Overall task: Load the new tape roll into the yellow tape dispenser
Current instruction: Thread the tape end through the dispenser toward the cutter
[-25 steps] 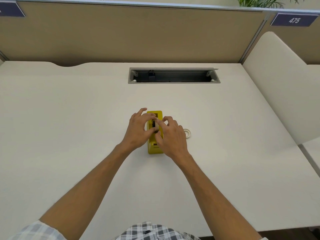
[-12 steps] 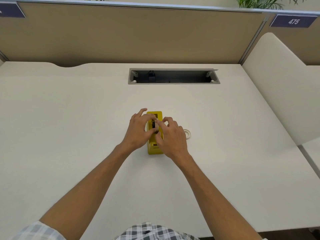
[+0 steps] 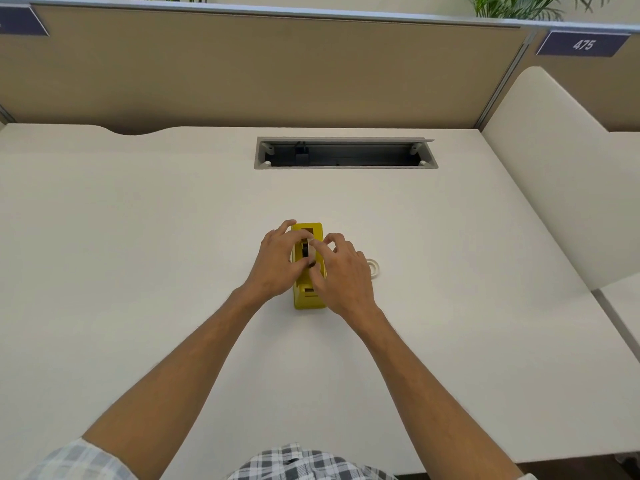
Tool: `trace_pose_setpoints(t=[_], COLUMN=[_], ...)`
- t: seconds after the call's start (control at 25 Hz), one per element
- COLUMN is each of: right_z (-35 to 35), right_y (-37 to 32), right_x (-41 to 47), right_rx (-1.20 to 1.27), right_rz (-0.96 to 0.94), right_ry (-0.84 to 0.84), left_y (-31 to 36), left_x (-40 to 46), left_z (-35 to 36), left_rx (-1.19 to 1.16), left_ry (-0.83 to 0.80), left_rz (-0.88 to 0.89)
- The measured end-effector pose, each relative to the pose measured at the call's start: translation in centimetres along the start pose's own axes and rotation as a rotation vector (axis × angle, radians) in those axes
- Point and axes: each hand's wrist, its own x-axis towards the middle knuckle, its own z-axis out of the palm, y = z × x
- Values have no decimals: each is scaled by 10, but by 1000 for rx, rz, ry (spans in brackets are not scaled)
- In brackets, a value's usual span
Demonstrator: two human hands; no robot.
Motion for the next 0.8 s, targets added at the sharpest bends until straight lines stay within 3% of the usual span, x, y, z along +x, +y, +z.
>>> trace_pose_setpoints(t=[0.4,0.8], right_z=[1,2], right_y=[2,0], right_x=[5,13], right_rx=[3,-69], right_rz=[-20,-96], right_ry=[8,176], left_y=[-2,-9], left_x=[-4,-5], left_z=[1,3], left_rx=[11,-66], left_ry=[46,36], left_rz=[75,156])
